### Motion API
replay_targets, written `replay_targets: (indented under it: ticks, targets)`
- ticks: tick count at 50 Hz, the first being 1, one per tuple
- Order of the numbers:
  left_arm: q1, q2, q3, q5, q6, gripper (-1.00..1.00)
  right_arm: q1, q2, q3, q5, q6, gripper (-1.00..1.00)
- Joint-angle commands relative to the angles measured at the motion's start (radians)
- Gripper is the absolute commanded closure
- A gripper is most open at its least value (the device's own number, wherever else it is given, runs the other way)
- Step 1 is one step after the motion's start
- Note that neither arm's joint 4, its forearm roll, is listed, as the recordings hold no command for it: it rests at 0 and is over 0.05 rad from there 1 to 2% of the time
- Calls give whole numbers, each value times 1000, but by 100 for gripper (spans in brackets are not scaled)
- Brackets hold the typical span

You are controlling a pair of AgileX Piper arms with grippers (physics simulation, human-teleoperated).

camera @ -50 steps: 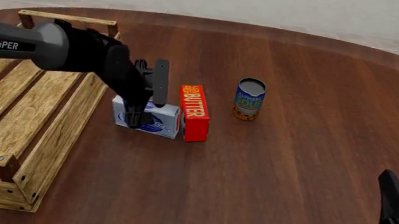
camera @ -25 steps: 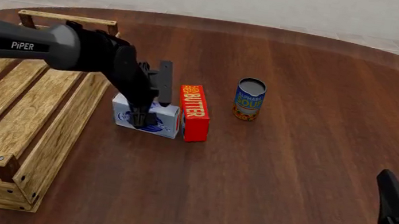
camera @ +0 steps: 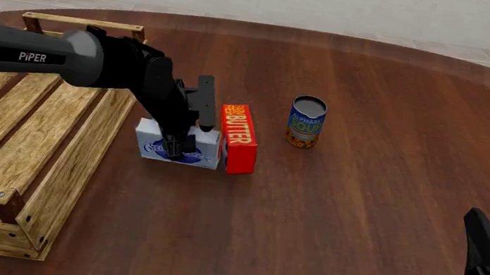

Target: Pick up the cream cheese and put it in the tray.

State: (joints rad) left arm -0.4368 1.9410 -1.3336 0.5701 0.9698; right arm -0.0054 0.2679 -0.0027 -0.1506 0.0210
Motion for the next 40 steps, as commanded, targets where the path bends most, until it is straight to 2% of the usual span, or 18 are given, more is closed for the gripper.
replay_targets:
  ticks: [1, 4, 15, 27, 29, 33, 40]
  targets:
    - [-5, 0, 21, 42, -4, 100, -1, -4, 0, 2, -1, -100]
    - [11, -10, 35, 35, 16, 100, -1, -6, 0, 4, -1, -100]
    - [8, -61, 74, 52, 3, 100, -1, -16, 0, 9, -3, -100]
    - [6, -138, 112, 82, 23, 100, 1, -31, 0, 18, -4, -100]
    - [-11, -157, 106, 101, 8, 100, 1, -34, 0, 20, -4, -100]
    - [-7, -182, 118, 137, 25, 100, 0, -35, 0, 20, -4, -100]
    - [-31, -212, 114, 177, -2, 100, -3, -42, 0, 24, -4, -100]
